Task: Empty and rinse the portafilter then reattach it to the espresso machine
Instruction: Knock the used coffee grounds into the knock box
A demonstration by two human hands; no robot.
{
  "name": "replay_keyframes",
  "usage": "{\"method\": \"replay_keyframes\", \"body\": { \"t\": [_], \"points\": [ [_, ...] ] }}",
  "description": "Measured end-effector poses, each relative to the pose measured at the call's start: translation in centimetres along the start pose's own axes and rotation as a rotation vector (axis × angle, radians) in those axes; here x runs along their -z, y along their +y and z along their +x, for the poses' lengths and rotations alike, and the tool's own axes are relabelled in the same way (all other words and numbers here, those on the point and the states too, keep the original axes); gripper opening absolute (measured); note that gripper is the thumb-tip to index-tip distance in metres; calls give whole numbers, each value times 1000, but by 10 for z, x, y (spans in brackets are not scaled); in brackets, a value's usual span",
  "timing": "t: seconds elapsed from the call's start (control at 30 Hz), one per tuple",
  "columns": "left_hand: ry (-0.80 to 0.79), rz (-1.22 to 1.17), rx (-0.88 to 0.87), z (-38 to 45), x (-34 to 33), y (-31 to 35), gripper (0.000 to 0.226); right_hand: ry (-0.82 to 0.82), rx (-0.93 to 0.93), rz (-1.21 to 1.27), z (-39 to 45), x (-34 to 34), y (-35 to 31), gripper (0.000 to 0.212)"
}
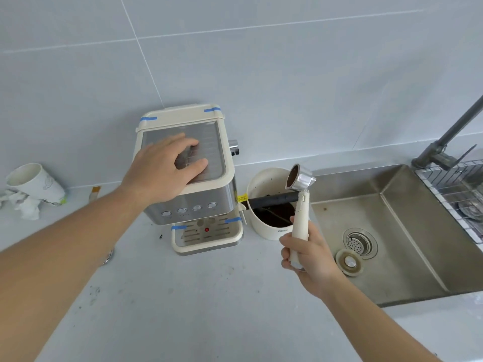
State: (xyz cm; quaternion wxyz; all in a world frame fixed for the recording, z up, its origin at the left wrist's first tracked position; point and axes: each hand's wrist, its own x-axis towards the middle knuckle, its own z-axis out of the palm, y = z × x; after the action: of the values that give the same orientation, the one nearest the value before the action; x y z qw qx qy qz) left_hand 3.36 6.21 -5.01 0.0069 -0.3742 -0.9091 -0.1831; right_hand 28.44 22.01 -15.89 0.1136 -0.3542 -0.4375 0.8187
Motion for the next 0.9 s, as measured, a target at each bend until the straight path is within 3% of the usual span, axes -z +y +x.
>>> {"method": "replay_keyframes", "body": {
  "t": [0.17, 0.4, 0.63, 0.9],
  "points": [
    [21, 1, 14, -1, -1, 1, 48, 67, 140, -162, 13, 0, -2, 32],
    [8, -7, 35, 1, -3, -3, 52, 180, 294, -476, 23, 4, 2, 48],
    [-6, -9, 46, 2, -6, -6, 56, 200, 268, -919, 34, -2, 18, 41],
    [-3, -14, 44, 3, -6, -7, 59, 236, 318, -924, 32, -2, 16, 42]
  ]
}}
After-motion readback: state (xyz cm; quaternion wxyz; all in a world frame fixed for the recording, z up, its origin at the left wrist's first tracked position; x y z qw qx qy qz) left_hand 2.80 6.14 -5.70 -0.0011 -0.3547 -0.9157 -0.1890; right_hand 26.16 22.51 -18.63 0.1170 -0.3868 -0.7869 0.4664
